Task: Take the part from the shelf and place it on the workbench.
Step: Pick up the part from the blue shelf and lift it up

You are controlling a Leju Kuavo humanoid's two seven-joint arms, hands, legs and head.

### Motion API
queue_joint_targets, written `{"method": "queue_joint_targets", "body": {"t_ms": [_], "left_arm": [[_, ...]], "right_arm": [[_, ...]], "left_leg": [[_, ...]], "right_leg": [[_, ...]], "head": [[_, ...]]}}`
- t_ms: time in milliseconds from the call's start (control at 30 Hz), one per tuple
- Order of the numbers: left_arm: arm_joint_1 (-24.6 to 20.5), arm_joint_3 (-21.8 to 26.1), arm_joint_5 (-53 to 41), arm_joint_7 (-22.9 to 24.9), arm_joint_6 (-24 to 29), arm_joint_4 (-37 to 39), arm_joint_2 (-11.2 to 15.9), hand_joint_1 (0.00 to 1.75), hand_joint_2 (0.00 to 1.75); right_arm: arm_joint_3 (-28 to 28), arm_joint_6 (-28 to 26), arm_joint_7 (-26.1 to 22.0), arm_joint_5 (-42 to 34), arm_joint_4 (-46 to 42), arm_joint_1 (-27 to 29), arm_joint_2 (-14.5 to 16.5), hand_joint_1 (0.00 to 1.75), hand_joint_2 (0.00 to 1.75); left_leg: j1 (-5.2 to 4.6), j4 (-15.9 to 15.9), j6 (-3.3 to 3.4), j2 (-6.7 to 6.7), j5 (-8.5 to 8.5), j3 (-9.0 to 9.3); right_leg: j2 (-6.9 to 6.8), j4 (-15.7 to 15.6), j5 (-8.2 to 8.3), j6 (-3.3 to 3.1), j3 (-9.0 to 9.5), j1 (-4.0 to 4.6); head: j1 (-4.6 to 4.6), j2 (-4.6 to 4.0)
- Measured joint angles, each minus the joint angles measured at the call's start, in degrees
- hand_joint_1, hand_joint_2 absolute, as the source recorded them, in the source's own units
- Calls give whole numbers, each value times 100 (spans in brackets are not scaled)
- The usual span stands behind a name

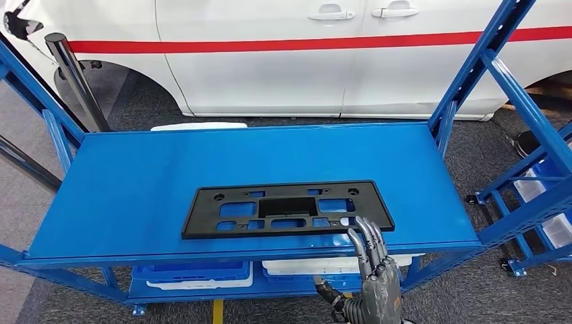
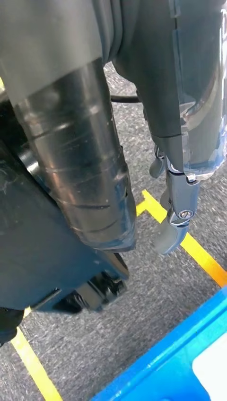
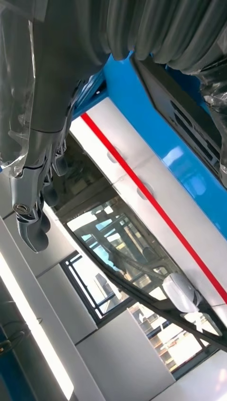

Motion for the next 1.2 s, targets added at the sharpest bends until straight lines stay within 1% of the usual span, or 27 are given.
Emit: {"method": "queue_joint_targets", "body": {"t_ms": [33, 67, 100, 133, 200, 233, 267, 300, 333, 367, 400, 433, 467, 500, 533, 567, 600, 633, 667, 733, 767, 933, 1200], "left_arm": [[4, 1, 0, 2, -1, 1, 5, 0, 0], [4, 1, 0, 0, -1, 4, 8, 0, 0], [1, 2, -1, 0, -2, 8, 9, 0, 0], [0, 2, -2, 0, -2, 11, 10, 0, 0], [-1, 3, -3, -1, -1, 14, 18, 0, 0], [2, 3, -3, -2, 2, 14, 22, 0, 0], [2, 3, -3, -5, 5, 13, 25, 0, 0], [-3, 4, -3, -9, 9, 13, 26, 0, 0], [-7, 4, -2, -12, 12, 13, 26, 0, 0], [-10, 6, 0, -13, 14, 14, 26, 0, 0], [-9, 8, -1, -8, 32, 14, 26, 0, 0], [-5, 10, -7, 2, 63, 14, 26, 0, 0], [0, 12, -21, 15, 110, 14, 25, 0, 0], [4, 13, -40, 27, 169, 13, 25, 0, 0], [8, 13, -57, 41, 219, 15, 20, 0, 0], [3, 13, -67, 57, 259, 19, 13, 0, 0], [-4, 13, -68, 76, 294, 24, 6, 0, 0], [-10, 13, -64, 97, 327, 28, -1, 0, 0], [-20, 13, -62, 113, 359, 31, -5, 0, 0], [-29, 13, -62, 131, 429, 31, -6, 0, 0], [-32, 13, -62, 138, 464, 31, -7, 0, 0], [-28, 13, -62, 189, 645, 31, -7, 0, 0], [-34, 52, 57, 165, 662, 31, -8, 0, 0]], "right_arm": [[-24, 0, -2, -4, -3, 4, 0, 0, 175], [-56, 0, -2, -12, -10, 5, 0, 0, 175], [-91, -1, -3, -21, -26, 5, -1, 0, 175], [-125, -1, -4, -32, -43, 6, -1, 0, 175], [-188, -2, -5, -48, -80, 11, -2, 0, 175], [-223, -3, -6, -49, -103, 16, -2, 0, 175], [-264, -3, -6, -47, -133, 19, -2, 0, 175], [-315, -3, -7, -44, -166, 24, -3, 0, 175], [-365, -3, -8, -42, -193, 32, -5, 0, 175], [-413, -2, -8, -43, -212, 45, -7, 0, 175], [-458, -3, -12, -47, -227, 64, -9, 0, 175], [-497, -3, -16, -56, -239, 84, -9, 0, 175], [-531, -3, -24, -68, -255, 98, -10, 0, 175], [-564, -3, -34, -82, -273, 106, -11, 0, 175], [-594, -3, -43, -95, -295, 110, -13, 0, 175], [-618, -3, -51, -103, -314, 114, -14, 0, 175], [-640, -2, -56, -108, -333, 118, -15, 0, 175], [-656, -2, -59, -110, -349, 125, -15, 0, 175], [-666, -2, -61, -113, -360, 135, -15, 0, 175], [-684, -2, -61, -131, -373, 154, -16, 0, 175], [-689, -2, -58, -145, -376, 159, -17, 0, 175], [-694, -2, -1, -215, -385, 181, -22, 0, 175], [-678, 10, 124, -448, -434, 214, -104, 0, 175]], "left_leg": [[13, -358, -19, -6, 211, 140], [13, -674, -14, -15, 341, 270], [8, -861, 13, -25, 382, 349], [-7, -911, 57, -35, 340, 374], [-17, -932, 167, -38, 312, 387], [-16, -947, 210, -37, 304, 409], [-11, -967, 250, -35, 297, 437], [-7, -986, 286, -33, 288, 467], [-14, -991, 310, -31, 271, 489], [-25, -991, 330, -29, 252, 506], [-39, -990, 344, -29, 231, 527], [-55, -990, 352, -30, 208, 555], [-72, -990, 356, -33, 180, 593], [-90, -990, 356, -38, 148, 640], [-100, -995, 354, -43, 113, 677], [-119, -997, 343, -48, 80, 714], [-127, -1000, 327, -50, 56, 734], [-135, -996, 317, -48, 33, 740], [-143, -995, 306, -44, 22, 749], [-137, -1000, 305, -31, 9, 755], [-130, -1013, 301, -28, 9, 762], [-128, -1065, 286, -27, 3, 783], [-128, -1097, 261, -27, 13, 795]], "right_leg": [[10, 20, -51, 42, 36, -12], [18, 55, -103, 91, 54, -15], [23, 80, -142, 136, 59, -7], [26, 88, -164, 174, 53, 3], [27, 72, -190, 231, 72, 2], [23, 101, -223, 255, 78, -8], [14, 223, -296, 276, 37, -15], [4, 471, -416, 293, -79, -18], [-5, 835, -561, 303, -275, -16], [-9, 1247, -699, 307, -525, -14], [-10, 1585, -773, 304, -755, -10], [-10, 1748, -738, 290, -908, -5], [-10, 1684, -581, 259, -950, 10], [-9, 1406, -332, 211, -882, 33], [-10, 1017, -73, 138, -756, 69], [-17, 670, 114, 66, -625, 103], [-24, 412, 212, 9, -521, 131], [-30, 268, 239, -9, -464, 145], [-33, 227, 223, 25, -441, 143], [-22, 188, 216, 98, -431, 139], [-16, 189, 204, 112, -431, 142], [-15, 189, 176, 79, -428, 146], [-14, 190, 171, 65, -410, 145]], "head": [[1, 0], [-5, 0], [-6, 0], [-9, 0], [-10, 1], [-8, 1], [-5, 1], [-2, 1], [1, 0], [-1, 0], [-1, 0], [-2, 0], [-2, 0], [-1, 0], [-1, 0], [-7, 0], [-11, 0], [-19, 0], [-25, 0], [-26, 0], [-26, 0], [-26, 0], [-26, 0]]}}
